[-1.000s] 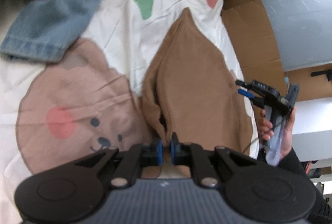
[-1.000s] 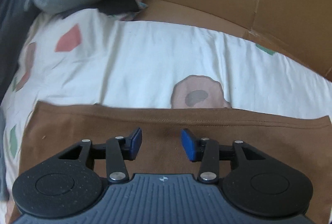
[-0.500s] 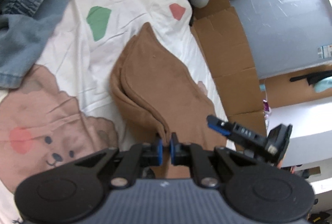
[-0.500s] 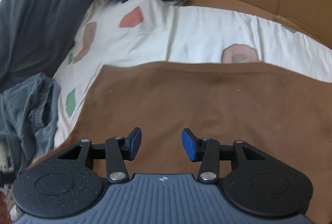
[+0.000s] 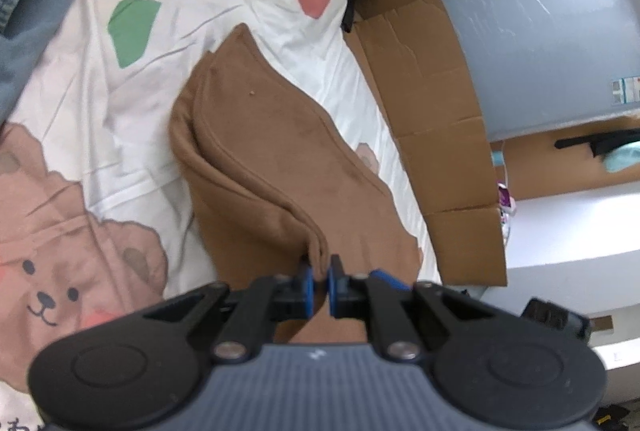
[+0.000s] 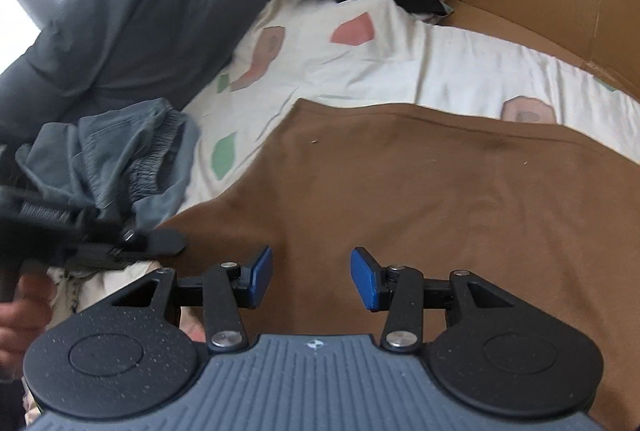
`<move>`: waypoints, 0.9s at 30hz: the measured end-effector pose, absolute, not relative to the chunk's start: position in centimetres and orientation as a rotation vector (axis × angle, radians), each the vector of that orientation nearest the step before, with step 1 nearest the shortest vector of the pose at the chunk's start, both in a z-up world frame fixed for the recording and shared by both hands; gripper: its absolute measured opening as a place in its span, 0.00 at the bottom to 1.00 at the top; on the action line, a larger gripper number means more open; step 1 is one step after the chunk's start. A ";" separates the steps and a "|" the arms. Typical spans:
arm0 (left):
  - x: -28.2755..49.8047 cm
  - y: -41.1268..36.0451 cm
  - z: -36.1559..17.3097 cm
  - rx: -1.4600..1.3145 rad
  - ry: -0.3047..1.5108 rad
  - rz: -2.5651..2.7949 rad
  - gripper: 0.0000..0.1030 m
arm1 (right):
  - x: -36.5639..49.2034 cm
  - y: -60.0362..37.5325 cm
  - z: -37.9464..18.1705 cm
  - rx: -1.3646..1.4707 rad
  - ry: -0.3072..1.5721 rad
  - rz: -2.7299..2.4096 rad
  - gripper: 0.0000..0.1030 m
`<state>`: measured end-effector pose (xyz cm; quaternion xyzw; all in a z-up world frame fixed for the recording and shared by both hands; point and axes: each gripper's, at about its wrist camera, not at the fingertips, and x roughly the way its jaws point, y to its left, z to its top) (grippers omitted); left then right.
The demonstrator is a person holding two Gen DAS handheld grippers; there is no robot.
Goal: Fold clothes
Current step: 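Bring the right tool to the corner held by the left tool and close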
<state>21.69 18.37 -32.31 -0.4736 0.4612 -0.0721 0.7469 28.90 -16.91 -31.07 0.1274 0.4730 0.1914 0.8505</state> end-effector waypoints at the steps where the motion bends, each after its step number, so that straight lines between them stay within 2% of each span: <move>1: 21.9 18.2 -32.2 -1.035 1.011 -0.155 0.07 | 28.8 -16.7 -31.1 0.270 0.998 0.412 0.49; 16: 23.2 16.7 -31.5 -1.030 1.065 -0.165 0.07 | 27.6 -12.3 -29.0 0.157 0.927 0.541 0.49; 27: 22.8 17.1 -31.5 -1.112 1.041 -0.179 0.07 | 27.8 -7.8 -29.6 -0.011 0.912 0.478 0.49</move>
